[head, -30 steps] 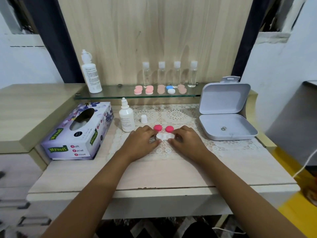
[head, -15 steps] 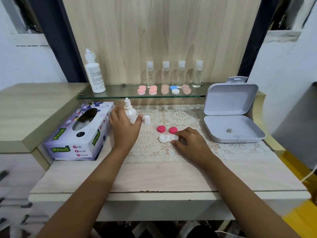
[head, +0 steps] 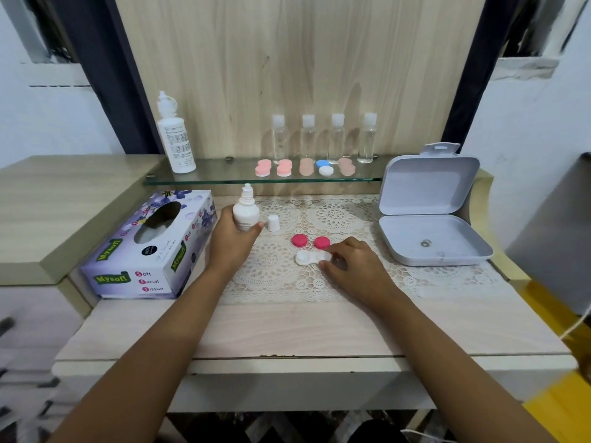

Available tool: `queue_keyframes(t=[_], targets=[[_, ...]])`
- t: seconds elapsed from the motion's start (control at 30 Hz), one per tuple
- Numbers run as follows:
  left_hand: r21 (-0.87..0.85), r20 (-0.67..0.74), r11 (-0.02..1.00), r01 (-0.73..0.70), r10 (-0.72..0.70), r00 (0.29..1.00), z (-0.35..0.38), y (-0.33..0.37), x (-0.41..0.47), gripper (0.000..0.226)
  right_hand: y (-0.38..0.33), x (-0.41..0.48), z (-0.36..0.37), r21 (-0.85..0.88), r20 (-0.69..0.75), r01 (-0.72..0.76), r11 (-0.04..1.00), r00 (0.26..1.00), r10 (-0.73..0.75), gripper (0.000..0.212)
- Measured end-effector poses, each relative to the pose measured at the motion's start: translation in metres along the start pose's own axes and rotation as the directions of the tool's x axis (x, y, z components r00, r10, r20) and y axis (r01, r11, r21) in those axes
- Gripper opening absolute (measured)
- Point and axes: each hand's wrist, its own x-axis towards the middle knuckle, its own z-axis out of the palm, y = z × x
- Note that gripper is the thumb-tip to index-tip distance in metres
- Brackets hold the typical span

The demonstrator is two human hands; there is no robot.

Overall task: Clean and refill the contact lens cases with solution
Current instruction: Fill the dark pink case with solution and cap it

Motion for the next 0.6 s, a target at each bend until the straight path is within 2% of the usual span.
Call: queue_keyframes(t=[0.1,0.23,0.4,0.6], targets=[[0.124,0.110,0.978,-0.166,0.153,0.982,-0.005,0.003,-0.003,0.047,-0.001,0.000,0.000,0.006,0.001,0.007,1.000,1.000,-0.007,0.026],[0.319,0.283,0.868,-0.381,0.296,0.912,-0.011,0.004,-0.003,0.052,-0.001,-0.001,-0.001,0.011,0.002,0.005,1.000,1.000,-0.006,0.025],[0.460,0.455,0.685,-0.565,0.364,0.812,-0.019,0.000,0.002,0.056,-0.001,-0.001,-0.001,0.015,0.006,-0.001,1.000,1.000,0.001,0.026],[0.531,0.544,0.493,-0.689,0.426,0.723,-0.021,0.000,0.004,0.055,-0.001,-0.001,-0.002,0.013,0.008,0.004,1.000,1.000,-0.004,0.027]])
